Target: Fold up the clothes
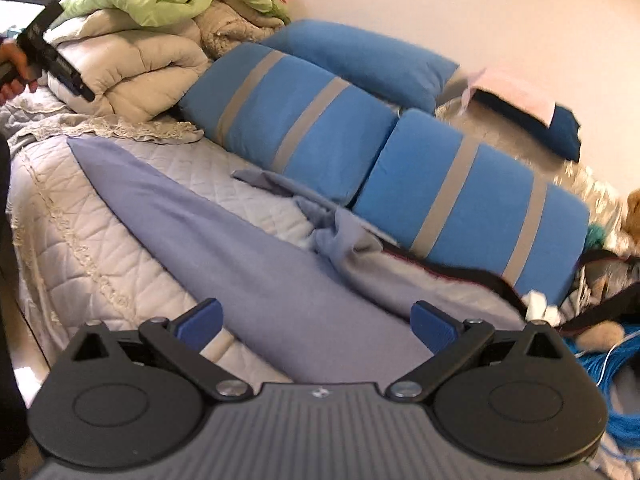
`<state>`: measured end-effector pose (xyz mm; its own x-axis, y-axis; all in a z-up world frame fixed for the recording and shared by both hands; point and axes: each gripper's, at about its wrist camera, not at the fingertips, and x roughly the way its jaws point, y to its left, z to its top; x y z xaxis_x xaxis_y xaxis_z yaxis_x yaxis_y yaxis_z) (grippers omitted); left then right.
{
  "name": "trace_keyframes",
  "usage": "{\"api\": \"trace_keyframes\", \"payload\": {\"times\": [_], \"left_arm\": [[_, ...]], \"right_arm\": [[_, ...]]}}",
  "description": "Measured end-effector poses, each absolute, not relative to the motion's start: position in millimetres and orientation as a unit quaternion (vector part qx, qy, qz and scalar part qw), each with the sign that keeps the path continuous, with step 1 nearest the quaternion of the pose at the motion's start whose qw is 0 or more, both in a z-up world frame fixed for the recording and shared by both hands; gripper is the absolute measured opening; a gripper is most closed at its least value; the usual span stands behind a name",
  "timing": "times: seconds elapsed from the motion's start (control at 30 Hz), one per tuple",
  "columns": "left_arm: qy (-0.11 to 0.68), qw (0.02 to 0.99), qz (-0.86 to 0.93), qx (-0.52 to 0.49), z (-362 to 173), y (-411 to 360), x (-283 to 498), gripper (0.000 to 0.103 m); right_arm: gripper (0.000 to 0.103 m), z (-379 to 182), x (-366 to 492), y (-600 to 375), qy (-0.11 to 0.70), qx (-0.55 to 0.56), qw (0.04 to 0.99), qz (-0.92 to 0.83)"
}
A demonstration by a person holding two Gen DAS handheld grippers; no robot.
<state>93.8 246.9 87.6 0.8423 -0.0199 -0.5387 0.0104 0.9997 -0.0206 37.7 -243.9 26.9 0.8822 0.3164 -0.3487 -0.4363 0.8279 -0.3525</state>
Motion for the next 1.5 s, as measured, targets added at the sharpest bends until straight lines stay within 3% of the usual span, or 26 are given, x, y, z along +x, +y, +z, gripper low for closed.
{"api": "trace_keyframes", "payload": {"times": [0.23,0.47,0.63,1.0,1.17,1.5], "left_arm": [[0.271,0.959,-0.084,-0.007,126,199,106,0.082],[0.243,0.96,-0.076,-0.115,181,152,139,0.087],[0.183,0.971,-0.12,-0.098,201,95,133,0.09],[0.163,0.964,-0.193,-0.087,141,20,162,0.095],[0.183,0.959,-0.2,-0.088,113,33,173,0.095],[0.201,0.957,-0.174,-0.114,117,50,175,0.095]], "right_arm": [[0.103,53,38,-236,0.113,-0.202,0.95,0.211],[0.103,110,55,-233,0.054,-0.125,0.975,0.176],[0.103,123,62,-239,0.073,-0.055,0.987,0.136],[0.103,100,71,-233,0.115,-0.086,0.983,0.118],[0.103,86,97,-229,0.138,-0.088,0.979,0.12],[0.103,58,166,-221,0.208,-0.09,0.967,0.117]]}}
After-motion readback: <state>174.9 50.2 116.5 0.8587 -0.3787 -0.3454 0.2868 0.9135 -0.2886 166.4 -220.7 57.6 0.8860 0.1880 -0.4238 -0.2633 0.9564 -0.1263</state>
